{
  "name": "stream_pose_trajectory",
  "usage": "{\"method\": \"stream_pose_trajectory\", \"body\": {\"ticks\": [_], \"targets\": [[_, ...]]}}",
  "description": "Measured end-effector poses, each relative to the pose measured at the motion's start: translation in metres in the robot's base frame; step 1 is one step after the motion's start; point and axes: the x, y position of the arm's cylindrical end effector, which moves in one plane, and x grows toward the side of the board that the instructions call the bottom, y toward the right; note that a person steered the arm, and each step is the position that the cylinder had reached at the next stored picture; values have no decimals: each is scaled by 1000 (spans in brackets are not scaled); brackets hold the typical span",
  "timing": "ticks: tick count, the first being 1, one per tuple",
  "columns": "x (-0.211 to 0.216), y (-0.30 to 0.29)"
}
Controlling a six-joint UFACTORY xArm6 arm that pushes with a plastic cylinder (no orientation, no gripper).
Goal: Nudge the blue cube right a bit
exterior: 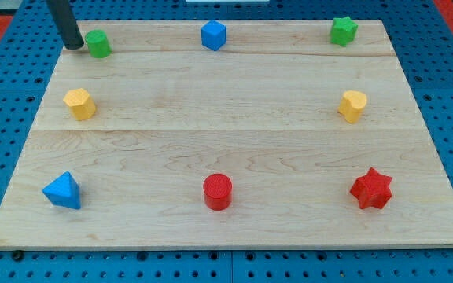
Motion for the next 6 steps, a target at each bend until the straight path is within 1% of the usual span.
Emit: {"method": "stream_pose_trajectory", "body": {"ticks": [1,2,3,4,5,6], "targets": [[-4,6],[27,59],[27,147],[6,161],[-6,200],[-2,248]]}}
